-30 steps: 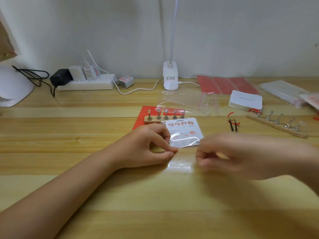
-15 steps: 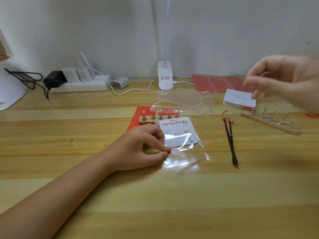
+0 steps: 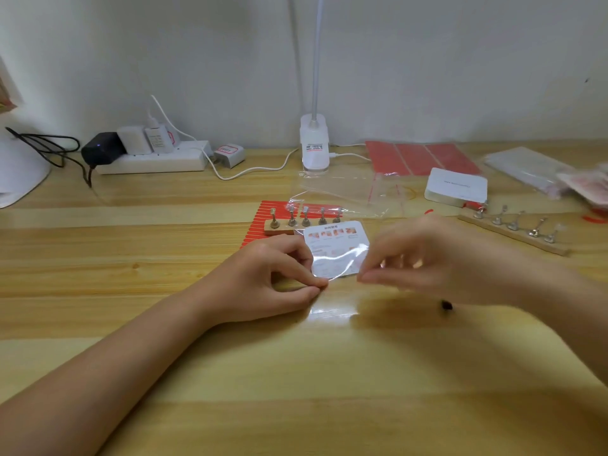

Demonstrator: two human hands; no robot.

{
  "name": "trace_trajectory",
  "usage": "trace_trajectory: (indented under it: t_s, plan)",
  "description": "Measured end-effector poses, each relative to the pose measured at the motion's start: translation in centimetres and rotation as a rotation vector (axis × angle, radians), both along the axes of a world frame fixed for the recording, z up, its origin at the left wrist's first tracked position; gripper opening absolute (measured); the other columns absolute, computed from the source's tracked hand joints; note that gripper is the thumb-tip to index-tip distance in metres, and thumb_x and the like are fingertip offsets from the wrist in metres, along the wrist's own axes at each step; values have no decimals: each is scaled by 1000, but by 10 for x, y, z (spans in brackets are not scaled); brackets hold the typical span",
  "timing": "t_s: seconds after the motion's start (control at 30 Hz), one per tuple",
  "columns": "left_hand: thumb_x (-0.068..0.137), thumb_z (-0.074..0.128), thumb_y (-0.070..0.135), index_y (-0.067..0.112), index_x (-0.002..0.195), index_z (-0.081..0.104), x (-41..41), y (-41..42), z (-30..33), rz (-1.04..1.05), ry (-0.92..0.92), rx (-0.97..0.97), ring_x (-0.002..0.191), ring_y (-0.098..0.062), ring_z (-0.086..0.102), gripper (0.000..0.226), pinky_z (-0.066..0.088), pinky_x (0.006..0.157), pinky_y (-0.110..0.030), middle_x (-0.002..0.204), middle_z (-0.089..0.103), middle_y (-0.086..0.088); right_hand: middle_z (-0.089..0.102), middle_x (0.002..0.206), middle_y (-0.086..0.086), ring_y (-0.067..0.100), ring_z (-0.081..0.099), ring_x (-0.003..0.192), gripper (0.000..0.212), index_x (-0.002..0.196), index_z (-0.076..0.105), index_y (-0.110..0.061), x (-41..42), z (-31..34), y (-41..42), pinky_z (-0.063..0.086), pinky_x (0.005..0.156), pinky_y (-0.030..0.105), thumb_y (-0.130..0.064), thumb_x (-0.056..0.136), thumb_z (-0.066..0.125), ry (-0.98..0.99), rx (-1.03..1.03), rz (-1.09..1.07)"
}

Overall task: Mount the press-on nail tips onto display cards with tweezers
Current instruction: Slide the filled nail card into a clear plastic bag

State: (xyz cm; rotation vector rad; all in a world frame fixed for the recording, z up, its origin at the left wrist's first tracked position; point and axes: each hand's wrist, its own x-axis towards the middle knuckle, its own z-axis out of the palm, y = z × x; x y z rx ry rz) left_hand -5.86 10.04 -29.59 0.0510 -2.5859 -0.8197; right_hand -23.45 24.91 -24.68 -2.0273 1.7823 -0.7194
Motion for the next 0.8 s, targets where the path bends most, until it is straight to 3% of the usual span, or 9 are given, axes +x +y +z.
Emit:
trace_trajectory:
  t_s: [0.1, 0.23, 0.37, 0.43, 0.53, 0.6, 0.67, 0.73, 0.8]
  plan:
    - [77, 68, 19, 10, 85, 76, 0, 0, 0, 4, -3, 2, 73, -13, 55, 14, 46, 66, -31, 79, 58, -2, 66, 66, -12, 4, 59, 56, 13, 74, 70, -20, -23, 21, 5, 43, 55, 11, -30, 70, 62, -108, -116, -124]
    - [76, 69, 17, 12, 86, 76, 0, 0, 0, 6, -2, 12, 74, -13, 56, 13, 46, 67, -31, 79, 58, 0, 65, 73, -5, 5, 59, 66, 10, 79, 72, -17, -48, 30, 12, 47, 61, 17, -25, 76, 67, 28, -244, -372]
    - [76, 69, 15, 12, 87, 76, 0, 0, 1, 6, 0, 5, 74, -14, 56, 13, 47, 67, -33, 79, 58, 0, 63, 69, -8, -7, 58, 53, 5, 85, 68, -23, -58, 31, 14, 42, 47, 4, -20, 81, 67, -68, -344, -570]
    - [77, 69, 15, 12, 88, 75, 0, 0, 1, 1, -5, 1, 75, -13, 56, 13, 47, 69, -32, 80, 58, 0, 61, 69, -12, -8, 56, 51, 10, 93, 69, -22, -65, 33, 17, 37, 45, 0, -21, 82, 67, 23, -338, -645]
    - [78, 67, 16, 14, 90, 74, 1, 1, 2, 1, -6, -37, 77, -8, 56, 14, 46, 71, -26, 82, 58, 2, 61, 69, -17, -4, 55, 57, 13, 80, 68, -34, -76, 42, 24, 38, 47, 2, -22, 83, 66, 97, -226, -684]
    - [79, 67, 16, 14, 91, 74, 2, 2, 3, 7, -5, -75, 78, -8, 56, 14, 47, 70, -28, 83, 59, 3, 67, 64, -15, 3, 60, 65, 28, 73, 63, -44, -85, 47, 30, 46, 56, 21, -19, 85, 64, 112, -79, -694]
    - [80, 66, 16, 14, 92, 73, 3, 3, 4, 12, 3, -111, 79, -7, 58, 14, 49, 69, -30, 85, 61, 3, 69, 66, -17, 25, 64, 71, 34, 76, 66, -43, -94, 47, 35, 47, 64, 34, -12, 87, 59, 181, 75, -705]
    - [81, 65, 20, 12, 93, 72, 4, 4, 6, 12, 15, -131, 80, -4, 58, 16, 49, 69, -27, 88, 63, 5, 68, 66, -20, 18, 67, 68, 35, 81, 69, -35, -99, 46, 38, 51, 63, 35, -5, 89, 54, 220, 229, -696]
    - [82, 63, 18, 10, 94, 72, 5, 5, 7, 11, 14, -142, 82, -3, 58, 17, 48, 69, -23, 89, 64, 6, 68, 63, -17, 4, 64, 53, 36, 78, 68, -31, -101, 43, 38, 48, 49, 25, -1, 90, 50, 212, 357, -688]
